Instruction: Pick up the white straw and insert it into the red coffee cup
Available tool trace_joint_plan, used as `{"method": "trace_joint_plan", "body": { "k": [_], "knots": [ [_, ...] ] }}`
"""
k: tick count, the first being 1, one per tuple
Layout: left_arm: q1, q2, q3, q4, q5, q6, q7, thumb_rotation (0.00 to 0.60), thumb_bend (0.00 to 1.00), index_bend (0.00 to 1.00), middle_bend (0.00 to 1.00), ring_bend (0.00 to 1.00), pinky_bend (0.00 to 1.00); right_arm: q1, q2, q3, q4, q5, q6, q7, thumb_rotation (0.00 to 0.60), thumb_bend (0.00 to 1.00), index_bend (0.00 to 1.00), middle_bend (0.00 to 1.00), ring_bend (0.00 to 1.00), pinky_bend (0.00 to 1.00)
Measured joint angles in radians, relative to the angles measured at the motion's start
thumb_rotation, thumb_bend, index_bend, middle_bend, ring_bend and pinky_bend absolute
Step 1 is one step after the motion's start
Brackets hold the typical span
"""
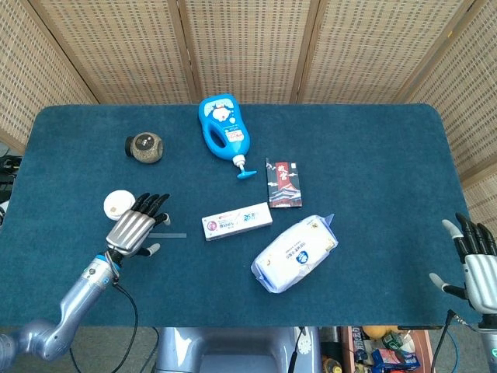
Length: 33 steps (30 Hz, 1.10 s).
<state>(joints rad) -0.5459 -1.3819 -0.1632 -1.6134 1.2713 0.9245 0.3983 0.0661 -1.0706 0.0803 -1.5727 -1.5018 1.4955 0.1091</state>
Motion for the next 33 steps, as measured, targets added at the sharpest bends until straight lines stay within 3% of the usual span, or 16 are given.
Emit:
{"method": "trace_joint_plan", "body": {
  "k": [9, 16, 33],
  "knots": [
    [-0.061, -0.129, 0.009, 0.123, -0.134, -0.038, 0.079, 0.600, 0.29, 0.42, 0.00, 0.00, 0.00, 0.003, 0.005, -0.002, 0.004, 0.001, -0.009, 0.023, 0.600, 0.00, 0.00, 0.00, 0.00, 0.00],
    [-0.089, -0.185, 0.010, 0.180, -0.176, -0.029, 0.102, 0.600, 0.32, 0.45, 0.00, 0.00, 0.00, 0.006, 0.005, -0.003, 0.008, 0.003, -0.018, 0.030, 0.600, 0.00, 0.00, 0.00, 0.00, 0.00],
    [-0.149, -0.230, 0.019, 0.182, -0.303, -0.011, 0.214, 0.600, 0.35, 0.47, 0.00, 0.00, 0.00, 0.011, 0.009, -0.005, 0.015, 0.009, -0.034, 0.047, 0.600, 0.00, 0.00, 0.00, 0.00, 0.00]
  ]
}}
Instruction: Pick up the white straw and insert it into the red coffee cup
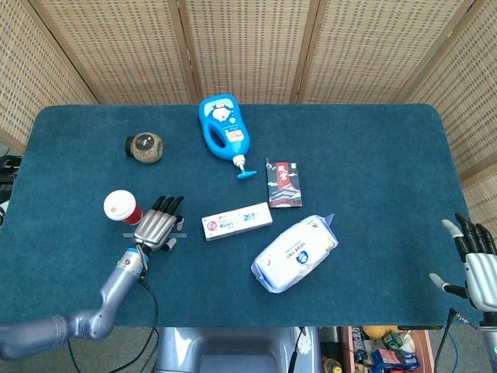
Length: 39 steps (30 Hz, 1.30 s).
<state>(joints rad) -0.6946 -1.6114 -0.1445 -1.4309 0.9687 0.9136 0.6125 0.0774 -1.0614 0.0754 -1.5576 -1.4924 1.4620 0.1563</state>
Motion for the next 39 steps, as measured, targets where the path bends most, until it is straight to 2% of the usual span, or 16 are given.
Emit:
{"method": "trace_joint_plan", "body": {
  "k": [18, 24, 33, 39],
  "knots": [
    [-0.028, -0.052, 0.014, 0.018, -0.083, 0.049, 0.049, 0.600, 0.37, 0.48, 0.00, 0.00, 0.00, 0.002, 0.004, -0.002, 0.000, 0.002, -0.007, 0.008, 0.600, 0.00, 0.00, 0.00, 0.00, 0.00],
    [-0.036, -0.057, 0.015, 0.027, -0.092, 0.046, 0.041, 0.600, 0.42, 0.48, 0.00, 0.00, 0.00, 0.002, 0.004, -0.003, 0.000, 0.002, -0.008, 0.007, 0.600, 0.00, 0.00, 0.00, 0.00, 0.00],
    [-0.042, -0.076, 0.024, 0.055, -0.102, 0.043, 0.034, 0.600, 0.42, 0.50, 0.00, 0.00, 0.00, 0.003, 0.003, -0.004, 0.002, 0.004, -0.011, 0.006, 0.600, 0.00, 0.00, 0.00, 0.00, 0.00],
    [-0.044, -0.079, 0.027, 0.059, -0.100, 0.047, 0.029, 0.600, 0.47, 0.54, 0.00, 0.00, 0.00, 0.004, 0.003, -0.004, 0.004, 0.005, -0.012, 0.008, 0.600, 0.00, 0.00, 0.00, 0.00, 0.00]
  ]
}}
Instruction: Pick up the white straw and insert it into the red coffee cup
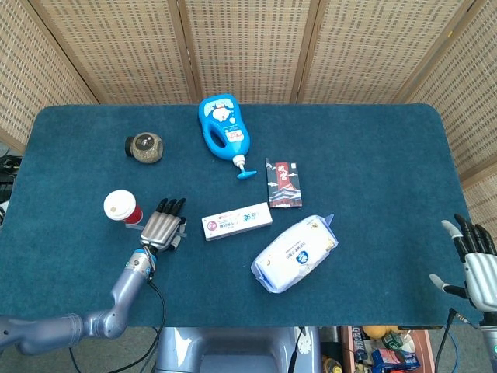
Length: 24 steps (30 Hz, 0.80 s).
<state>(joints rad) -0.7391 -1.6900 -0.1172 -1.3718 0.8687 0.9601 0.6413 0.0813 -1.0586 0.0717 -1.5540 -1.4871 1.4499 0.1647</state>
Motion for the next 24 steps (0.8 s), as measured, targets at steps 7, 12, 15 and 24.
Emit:
{"method": "trace_joint_plan", "body": {
  "k": [7, 12, 15, 24],
  "knots": [
    [0.000, 0.010, -0.004, -0.016, 0.016, 0.007, -0.018, 0.600, 0.47, 0.56, 0.00, 0.00, 0.00, 0.000, -0.001, 0.000, 0.000, 0.000, 0.000, 0.000, 0.600, 0.00, 0.00, 0.00, 0.00, 0.00],
    [0.004, 0.031, -0.014, -0.056, 0.055, 0.014, -0.071, 0.600, 0.47, 0.56, 0.00, 0.00, 0.00, 0.000, -0.001, -0.001, 0.000, -0.001, 0.000, -0.004, 0.600, 0.00, 0.00, 0.00, 0.00, 0.00],
    [0.009, 0.055, -0.021, -0.102, 0.086, 0.022, -0.107, 0.600, 0.47, 0.56, 0.00, 0.00, 0.00, 0.000, -0.002, -0.001, -0.001, -0.001, 0.000, -0.005, 0.600, 0.00, 0.00, 0.00, 0.00, 0.00],
    [0.036, 0.172, -0.047, -0.308, 0.163, 0.021, -0.276, 0.600, 0.47, 0.57, 0.00, 0.00, 0.00, 0.001, -0.004, -0.005, -0.005, -0.005, 0.000, -0.017, 0.600, 0.00, 0.00, 0.00, 0.00, 0.00]
  ]
}}
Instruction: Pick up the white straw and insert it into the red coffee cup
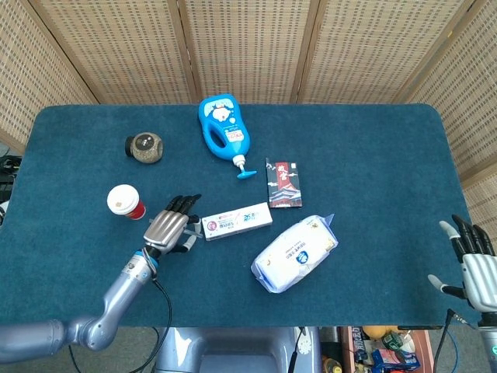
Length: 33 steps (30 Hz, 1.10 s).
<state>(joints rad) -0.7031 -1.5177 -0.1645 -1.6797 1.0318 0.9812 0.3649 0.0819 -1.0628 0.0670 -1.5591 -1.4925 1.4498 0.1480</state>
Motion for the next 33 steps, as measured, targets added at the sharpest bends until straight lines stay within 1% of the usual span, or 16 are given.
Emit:
{"method": "trace_joint_plan", "body": {
  "k": [2, 8, 12, 15, 17, 21, 27, 30, 33],
  "knots": [
    [0.008, 0.030, -0.007, -0.039, 0.017, -0.007, -0.053, 0.600, 0.47, 0.57, 0.00, 0.00, 0.00, 0.000, 0.000, -0.001, -0.002, -0.002, 0.000, 0.000, 0.600, 0.00, 0.00, 0.00, 0.00, 0.00],
    [0.036, 0.140, -0.039, -0.138, 0.087, -0.033, -0.271, 0.600, 0.47, 0.57, 0.00, 0.00, 0.00, 0.001, -0.002, -0.003, -0.003, -0.002, -0.003, -0.007, 0.600, 0.00, 0.00, 0.00, 0.00, 0.00],
    [0.061, 0.213, -0.069, -0.179, 0.135, -0.047, -0.454, 0.600, 0.47, 0.57, 0.00, 0.00, 0.00, 0.002, -0.004, -0.004, -0.003, -0.002, -0.006, -0.014, 0.600, 0.00, 0.00, 0.00, 0.00, 0.00],
    [0.084, 0.272, -0.091, -0.190, 0.177, -0.049, -0.593, 0.600, 0.47, 0.57, 0.00, 0.00, 0.00, 0.003, -0.006, -0.004, -0.004, -0.002, -0.006, -0.019, 0.600, 0.00, 0.00, 0.00, 0.00, 0.00],
    [0.101, 0.307, -0.104, -0.187, 0.203, -0.044, -0.676, 0.600, 0.47, 0.57, 0.00, 0.00, 0.00, 0.004, -0.007, -0.006, -0.006, -0.004, -0.008, -0.025, 0.600, 0.00, 0.00, 0.00, 0.00, 0.00],
    [0.139, 0.378, -0.133, -0.163, 0.243, -0.029, -0.900, 0.600, 0.47, 0.57, 0.00, 0.00, 0.00, 0.006, -0.012, -0.007, -0.009, -0.004, -0.011, -0.040, 0.600, 0.00, 0.00, 0.00, 0.00, 0.00],
    [0.186, 0.506, -0.154, -0.103, 0.322, -0.025, -1.217, 0.600, 0.47, 0.56, 0.00, 0.00, 0.00, 0.010, -0.018, -0.008, -0.010, 0.001, -0.020, -0.055, 0.600, 0.00, 0.00, 0.00, 0.00, 0.00],
    [0.204, 0.567, -0.159, -0.070, 0.348, -0.028, -1.340, 0.600, 0.47, 0.56, 0.00, 0.00, 0.00, 0.011, -0.019, -0.006, -0.011, 0.004, -0.022, -0.059, 0.600, 0.00, 0.00, 0.00, 0.00, 0.00],
    [0.215, 0.614, -0.158, -0.037, 0.372, -0.033, -1.425, 0.600, 0.47, 0.56, 0.00, 0.00, 0.00, 0.013, -0.020, -0.006, -0.012, 0.007, -0.025, -0.061, 0.600, 0.00, 0.00, 0.00, 0.00, 0.00]
  ]
}}
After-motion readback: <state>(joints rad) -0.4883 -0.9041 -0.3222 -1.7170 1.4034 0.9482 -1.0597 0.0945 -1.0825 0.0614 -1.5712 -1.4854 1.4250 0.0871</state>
